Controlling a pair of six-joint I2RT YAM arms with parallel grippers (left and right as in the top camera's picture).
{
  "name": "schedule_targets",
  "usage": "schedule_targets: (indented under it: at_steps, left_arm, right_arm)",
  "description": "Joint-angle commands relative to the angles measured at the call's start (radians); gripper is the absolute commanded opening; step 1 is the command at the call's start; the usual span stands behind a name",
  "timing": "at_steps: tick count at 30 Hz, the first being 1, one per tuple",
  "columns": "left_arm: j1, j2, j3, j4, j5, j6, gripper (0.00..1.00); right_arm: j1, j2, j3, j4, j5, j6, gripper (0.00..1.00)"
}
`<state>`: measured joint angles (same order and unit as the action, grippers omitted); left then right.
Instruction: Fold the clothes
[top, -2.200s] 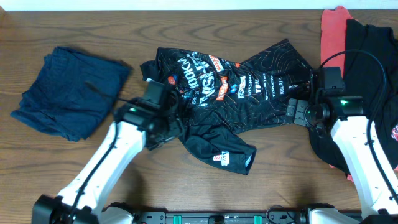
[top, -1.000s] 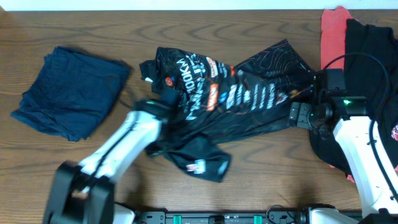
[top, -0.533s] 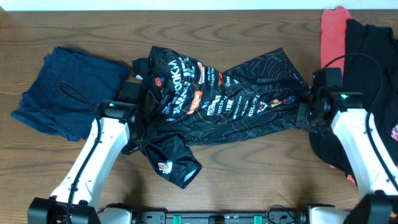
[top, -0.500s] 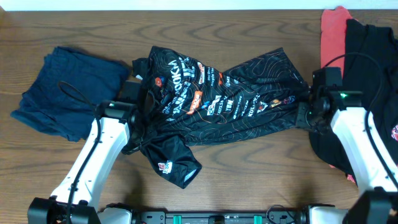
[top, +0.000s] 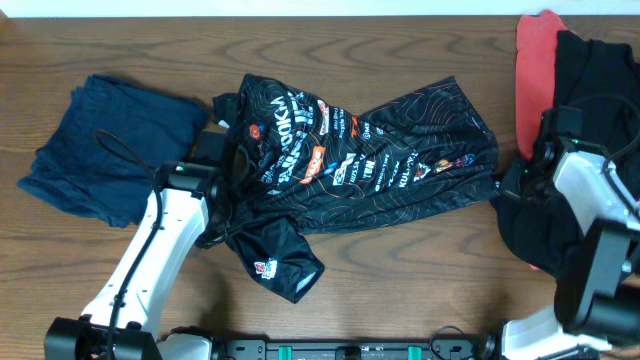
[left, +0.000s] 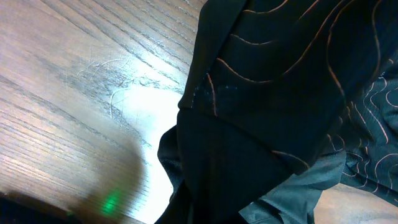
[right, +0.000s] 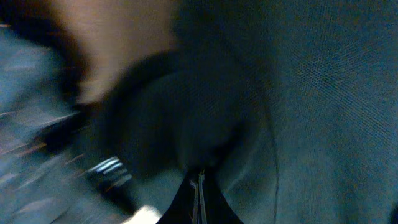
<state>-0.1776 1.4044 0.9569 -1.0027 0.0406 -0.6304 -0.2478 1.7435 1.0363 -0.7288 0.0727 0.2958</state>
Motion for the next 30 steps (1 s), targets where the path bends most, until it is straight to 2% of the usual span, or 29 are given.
schedule_targets:
  at_steps: [1, 10, 15, 19, 23, 25, 28, 30]
  left_arm:
    - [0.004, 0.004, -0.003, -0.006, -0.024, 0.009, 0.06]
    - [0.004, 0.004, -0.003, -0.006, -0.024, 0.009, 0.06]
    - [0.004, 0.004, -0.003, -0.006, -0.024, 0.01, 0.06]
    - [0.004, 0.004, -0.003, -0.006, -0.023, 0.009, 0.06]
    - [0.004, 0.004, -0.003, -0.006, -0.023, 0.009, 0.06]
    - [0.004, 0.004, -0.003, -0.006, -0.023, 0.009, 0.06]
    - [0.004, 0.004, -0.003, -0.006, -0.023, 0.009, 0.06]
    - [0.004, 0.004, -0.003, -0.006, -0.023, 0.009, 0.06]
  right_arm:
    - [-0.055, 0.083, -0.005, 0.018, 0.039, -0.013, 0.01]
    - [-0.307, 0.117, 0.049, 0.09, 0.14, 0.087, 0.01]
    - [-0.399, 0.105, 0.154, 0.025, 0.152, 0.093, 0.01]
    - [-0.393, 0.093, 0.239, -0.071, 0.097, 0.086, 0.02]
    - [-0.338, 0.065, 0.296, -0.145, -0.132, -0.054, 0.11]
    - [-0.29, 0.047, 0.296, -0.183, -0.248, -0.132, 0.22]
    - [-0.2, 0.046, 0.288, -0.267, -0.279, -0.212, 0.4]
    - [-0.145, 0.047, 0.262, -0.277, -0.274, -0.235, 0.45]
